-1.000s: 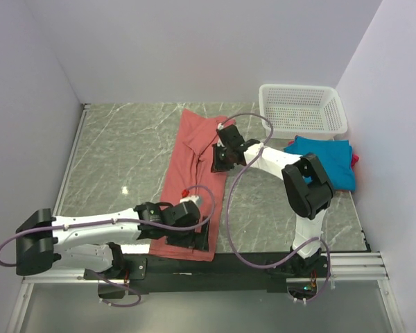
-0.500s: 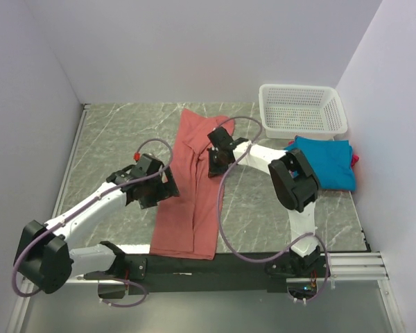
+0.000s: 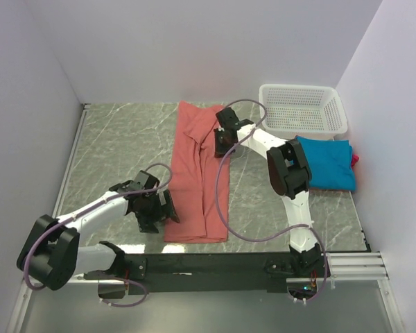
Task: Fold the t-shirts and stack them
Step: Fold the tshirt
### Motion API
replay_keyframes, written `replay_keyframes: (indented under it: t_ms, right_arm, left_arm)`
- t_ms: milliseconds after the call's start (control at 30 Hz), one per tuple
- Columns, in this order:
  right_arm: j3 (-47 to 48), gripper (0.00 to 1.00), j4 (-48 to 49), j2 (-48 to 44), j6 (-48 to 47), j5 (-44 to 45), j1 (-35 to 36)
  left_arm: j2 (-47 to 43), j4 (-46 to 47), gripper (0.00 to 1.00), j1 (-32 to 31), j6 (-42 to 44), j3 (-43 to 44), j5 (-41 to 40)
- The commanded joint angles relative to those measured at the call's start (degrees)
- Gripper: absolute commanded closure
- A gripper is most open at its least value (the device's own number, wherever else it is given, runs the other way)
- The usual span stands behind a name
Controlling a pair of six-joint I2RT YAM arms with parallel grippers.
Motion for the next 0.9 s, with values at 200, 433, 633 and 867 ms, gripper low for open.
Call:
replay_keyframes:
  t_ms: [200,433,633,867]
  right_arm:
    - [-11.05,0.18,6.36,-18.49,-3.08,-5.06,-0.15]
    - [-41.43,0.14,15.33,-41.76,5.96,-6.04,3.62]
    - [-60.08,0.14,14.64,-56.28,15.02,-4.63,11.7]
    - [-69.17,0.19,15.25,-63.43,26.54,-4.12,23.3]
  left_arm:
    - [-4.78,-0.65,0.21,-1.27,-2.99,-5.33,3.72]
    - [-4.43,-3.11,0.69,-3.3,-6.77,-5.51,-1.45]
    - [-3.38,-2.5,0.99,-3.56,-6.69,-5.33,-2.34]
    - [-4.77,-1.09,0.99,-4.62,-7.04,-6.56,-0.85]
